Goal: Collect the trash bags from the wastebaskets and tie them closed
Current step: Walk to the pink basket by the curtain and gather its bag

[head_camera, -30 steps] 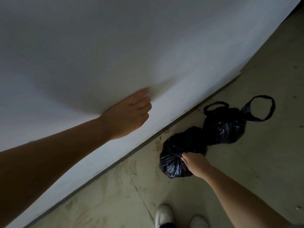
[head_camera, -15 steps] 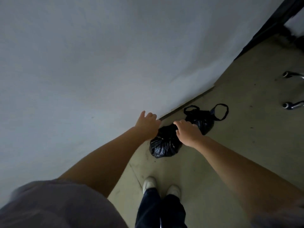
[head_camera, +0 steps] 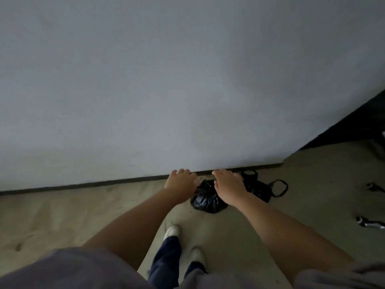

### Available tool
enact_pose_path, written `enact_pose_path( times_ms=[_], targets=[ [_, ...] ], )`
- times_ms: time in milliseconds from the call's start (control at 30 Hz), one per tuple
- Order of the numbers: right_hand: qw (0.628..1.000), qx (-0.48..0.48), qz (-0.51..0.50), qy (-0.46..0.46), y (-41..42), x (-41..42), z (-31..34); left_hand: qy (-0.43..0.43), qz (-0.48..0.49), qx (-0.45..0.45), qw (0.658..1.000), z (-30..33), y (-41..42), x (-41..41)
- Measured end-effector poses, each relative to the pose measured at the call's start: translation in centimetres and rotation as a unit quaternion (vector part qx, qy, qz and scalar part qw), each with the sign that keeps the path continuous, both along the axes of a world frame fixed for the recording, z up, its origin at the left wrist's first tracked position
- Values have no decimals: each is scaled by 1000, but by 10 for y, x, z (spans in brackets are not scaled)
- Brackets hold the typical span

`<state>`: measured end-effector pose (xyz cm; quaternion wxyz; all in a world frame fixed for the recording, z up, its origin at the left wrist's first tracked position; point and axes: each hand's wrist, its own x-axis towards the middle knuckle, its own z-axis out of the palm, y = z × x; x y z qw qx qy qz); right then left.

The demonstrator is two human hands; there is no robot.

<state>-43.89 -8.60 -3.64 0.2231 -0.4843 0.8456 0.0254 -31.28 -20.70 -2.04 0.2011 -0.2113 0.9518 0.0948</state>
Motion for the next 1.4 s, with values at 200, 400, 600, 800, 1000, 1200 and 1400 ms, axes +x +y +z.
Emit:
enact_pose_path(
  times_ms=[200,400,600,800,1000,1200,1400],
  targets=[
    [979,14,202,19,-52,68,16,4,219,18,975,11,-6,129],
    [920,23,391,17,-110,201,30,1,437,10,900,18,12,299],
    [863,54,499,-59,-124,370,36,-21,565,30,825,22,72,455],
    [811,60,577,-70,-101,542,36,-21,654,33,756,34,130,607],
    [758,60,647,-59,-94,684,43,-9,712,26,701,39,153,729],
    [712,57,700,-12,-130,781,37,7,749,31,662,27,137,808],
    [673,49,737,15,-215,888,37,32,817,20,575,24,90,908]
  ],
)
